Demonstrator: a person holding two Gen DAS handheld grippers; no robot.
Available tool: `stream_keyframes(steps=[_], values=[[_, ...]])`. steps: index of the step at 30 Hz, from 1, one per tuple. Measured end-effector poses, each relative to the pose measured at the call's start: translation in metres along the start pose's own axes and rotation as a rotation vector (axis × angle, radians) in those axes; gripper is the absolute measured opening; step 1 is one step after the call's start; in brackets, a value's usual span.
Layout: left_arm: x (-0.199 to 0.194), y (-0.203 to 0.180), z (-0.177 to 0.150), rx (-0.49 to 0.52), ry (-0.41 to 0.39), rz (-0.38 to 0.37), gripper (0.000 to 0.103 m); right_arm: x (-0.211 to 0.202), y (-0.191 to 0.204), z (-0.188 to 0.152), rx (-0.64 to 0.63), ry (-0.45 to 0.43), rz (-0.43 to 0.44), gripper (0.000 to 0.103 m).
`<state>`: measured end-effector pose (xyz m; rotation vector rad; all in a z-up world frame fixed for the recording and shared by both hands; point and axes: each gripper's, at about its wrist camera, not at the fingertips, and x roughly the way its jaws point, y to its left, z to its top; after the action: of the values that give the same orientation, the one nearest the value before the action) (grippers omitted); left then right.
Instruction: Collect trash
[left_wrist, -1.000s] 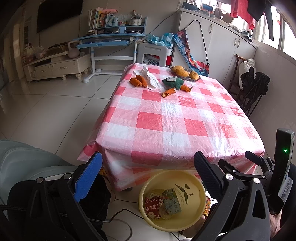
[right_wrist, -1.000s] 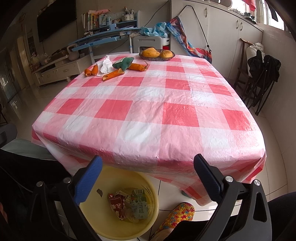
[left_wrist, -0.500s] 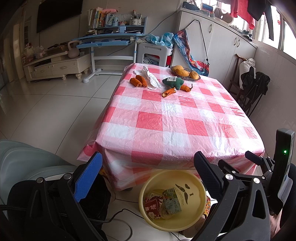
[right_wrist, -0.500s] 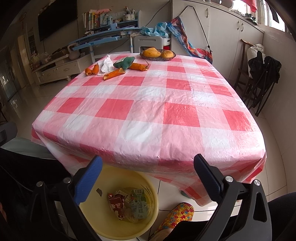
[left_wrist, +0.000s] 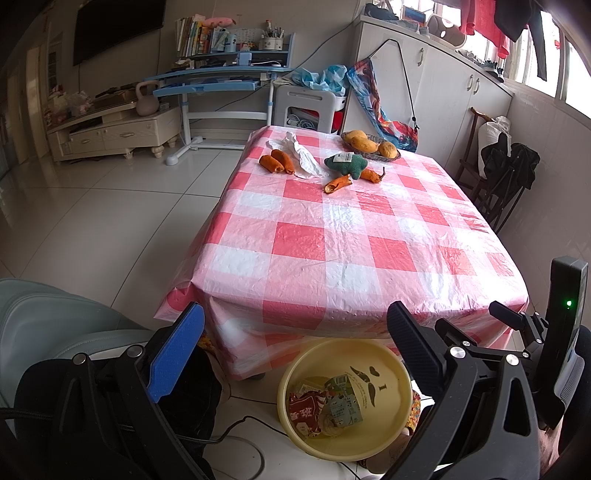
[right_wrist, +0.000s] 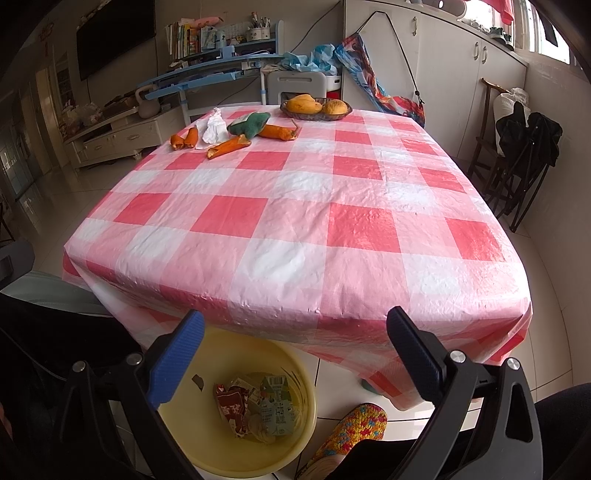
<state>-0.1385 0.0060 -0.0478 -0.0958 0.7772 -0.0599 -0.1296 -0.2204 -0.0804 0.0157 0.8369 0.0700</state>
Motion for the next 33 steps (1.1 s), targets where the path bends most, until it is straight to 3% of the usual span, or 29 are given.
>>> stream_keyframes(steps=[33], values=[[0.0005, -0.001, 0.0008, 0.001, 0.001, 0.001, 0.096, 0.0007, 0.001, -0.0006, -0.007, 0.003, 0.0, 0.095]])
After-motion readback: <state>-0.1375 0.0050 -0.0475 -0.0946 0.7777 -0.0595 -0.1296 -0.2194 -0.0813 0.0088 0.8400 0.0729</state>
